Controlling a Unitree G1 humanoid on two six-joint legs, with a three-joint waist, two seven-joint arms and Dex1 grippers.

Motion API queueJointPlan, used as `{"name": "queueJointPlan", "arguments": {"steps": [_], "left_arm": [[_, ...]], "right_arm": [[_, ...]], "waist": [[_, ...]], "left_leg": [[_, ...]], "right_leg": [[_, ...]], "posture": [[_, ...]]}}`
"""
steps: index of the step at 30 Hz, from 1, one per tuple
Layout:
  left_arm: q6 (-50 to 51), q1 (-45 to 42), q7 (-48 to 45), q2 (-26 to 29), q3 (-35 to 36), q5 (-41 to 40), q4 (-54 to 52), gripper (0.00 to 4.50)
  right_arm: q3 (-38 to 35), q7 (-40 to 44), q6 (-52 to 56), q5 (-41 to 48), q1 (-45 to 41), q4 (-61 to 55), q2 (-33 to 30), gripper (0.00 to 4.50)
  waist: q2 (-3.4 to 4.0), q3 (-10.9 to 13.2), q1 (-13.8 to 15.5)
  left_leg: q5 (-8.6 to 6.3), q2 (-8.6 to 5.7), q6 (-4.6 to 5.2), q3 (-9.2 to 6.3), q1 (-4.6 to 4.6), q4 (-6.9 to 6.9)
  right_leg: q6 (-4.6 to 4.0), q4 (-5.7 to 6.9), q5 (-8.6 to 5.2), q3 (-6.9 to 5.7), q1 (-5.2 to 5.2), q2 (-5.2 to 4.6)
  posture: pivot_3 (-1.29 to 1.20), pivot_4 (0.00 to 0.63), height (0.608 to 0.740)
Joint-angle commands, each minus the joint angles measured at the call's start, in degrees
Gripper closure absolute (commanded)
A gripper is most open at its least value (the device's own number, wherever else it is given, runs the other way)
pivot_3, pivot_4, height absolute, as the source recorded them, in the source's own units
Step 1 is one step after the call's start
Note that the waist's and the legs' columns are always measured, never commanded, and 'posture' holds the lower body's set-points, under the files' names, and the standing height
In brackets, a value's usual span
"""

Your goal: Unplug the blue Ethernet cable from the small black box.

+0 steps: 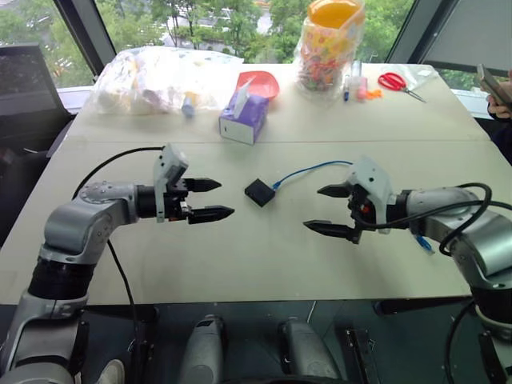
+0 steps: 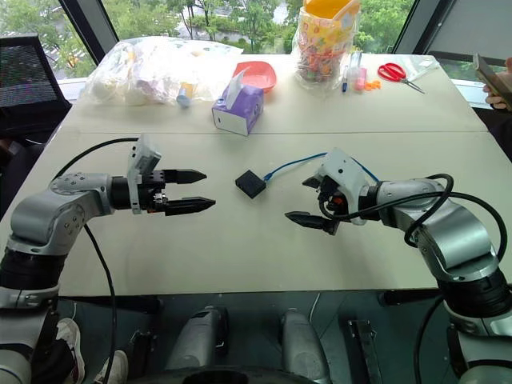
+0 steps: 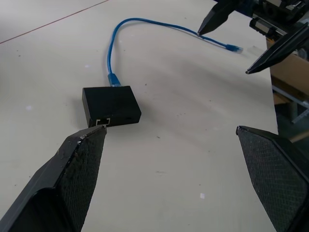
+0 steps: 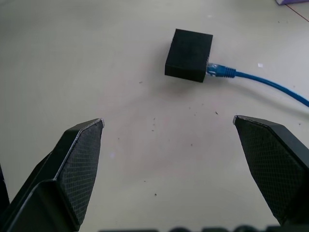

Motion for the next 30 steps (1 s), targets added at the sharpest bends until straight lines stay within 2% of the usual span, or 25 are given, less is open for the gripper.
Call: {"name": "queueJointPlan", "arguments": {"steps": [1, 10, 14, 18, 25, 30], "left_arm": [[-0.4, -0.8, -1.7, 1.2, 2.0, -1.5, -1.0, 0.02], [0.1, -1.1, -0.5, 1.0, 2.7, -2.0, -1.7, 0.02], [-0.7, -0.8, 0.6, 0.6, 2.7, -1.5, -1.8, 0.02], [-2.6, 0.0, 2.2, 0.2, 2.1, 0.7, -1.7, 0.02], [-4.5, 0.8, 4.8, -1.6, 2.5, 1.9, -2.0, 0.02], [-5.1, 2.7, 7.3, -2.1, 3.4, 2.3, -4.3, 0.02]], "right_arm": [[-0.1, 1.2, -0.6, 0.5, -2.1, -0.5, -1.4, 0.00], [2.4, 4.3, -1.1, 0.0, -6.7, 1.5, -3.0, 0.00], [5.6, 6.4, -3.8, -2.8, -9.2, 3.9, -4.1, 0.00], [11.6, 10.3, -9.7, -8.3, -15.1, 11.3, -3.5, 0.00], [25.5, 19.3, -28.3, -24.1, -29.6, 34.6, 2.7, 0.00], [33.9, 23.3, -44.5, -35.2, -42.7, 62.8, 15.3, 0.00]], "waist": [[0.00, 0.0, 0.0], [0.00, 0.0, 0.0], [0.00, 0.0, 0.0], [0.02, 0.0, -0.2], [0.06, 0.0, -0.2], [0.13, 0.1, -0.5]], "left_leg": [[0.00, 0.00, 0.00, 0.00, 0.00, 0.00], [0.00, 0.00, 0.00, 0.02, 0.00, 0.06], [0.00, 0.00, 0.00, 0.02, 0.01, 0.09], [0.00, 0.00, 0.00, 0.05, 0.01, 0.16], [0.00, 0.01, 0.01, 0.07, 0.03, 0.21], [0.01, 0.02, 0.01, 0.19, 0.03, 0.23]], "right_leg": [[0.01, 0.01, -0.01, 0.00, 0.00, 0.00], [0.03, 0.07, 0.00, 0.00, 0.01, -0.01], [0.04, 0.08, 0.00, 0.00, 0.01, -0.01], [0.04, 0.14, 0.00, 0.02, 0.00, -0.01], [0.07, 0.23, 0.01, 0.03, -0.01, 0.04], [0.27, 0.37, 0.10, 0.10, -0.08, 0.05]], "posture": [[0.00, 0.150, 0.735], [0.00, 0.150, 0.735], [0.00, 0.150, 0.735], [0.00, 0.150, 0.735], [0.00, 0.150, 0.735], [0.00, 0.150, 0.735]]}}
